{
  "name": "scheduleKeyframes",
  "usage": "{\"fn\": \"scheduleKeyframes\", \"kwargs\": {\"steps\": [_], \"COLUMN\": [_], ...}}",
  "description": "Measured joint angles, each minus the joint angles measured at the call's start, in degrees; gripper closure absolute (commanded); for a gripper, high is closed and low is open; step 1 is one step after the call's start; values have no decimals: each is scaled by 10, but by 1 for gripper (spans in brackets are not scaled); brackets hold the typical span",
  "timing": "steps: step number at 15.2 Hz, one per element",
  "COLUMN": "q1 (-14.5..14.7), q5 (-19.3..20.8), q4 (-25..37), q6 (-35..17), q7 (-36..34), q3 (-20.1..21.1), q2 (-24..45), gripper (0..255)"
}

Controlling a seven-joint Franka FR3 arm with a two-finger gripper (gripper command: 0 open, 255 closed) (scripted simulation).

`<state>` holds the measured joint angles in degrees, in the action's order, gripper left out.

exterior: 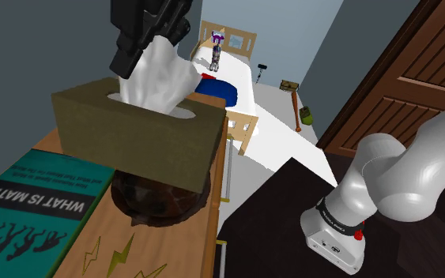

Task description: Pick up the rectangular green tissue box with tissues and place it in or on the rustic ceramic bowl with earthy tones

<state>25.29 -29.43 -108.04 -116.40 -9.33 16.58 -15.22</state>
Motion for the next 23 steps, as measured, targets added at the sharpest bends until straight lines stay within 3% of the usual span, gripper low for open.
{"fn": "scheduleKeyframes", "kwargs": {"steps": [14, 20, 21, 23], "q1": [10, 10, 10, 10], "q5": [-30, -32, -32, -32], "q4": [-110, -115, -115, -115], "q6": [-96, -102, -102, -102], "q7": [46, 50, 50, 50], "q3": [7, 7, 7, 7], "q2": [-6, -6, -6, -6], "gripper": [255, 255, 0, 0]}}
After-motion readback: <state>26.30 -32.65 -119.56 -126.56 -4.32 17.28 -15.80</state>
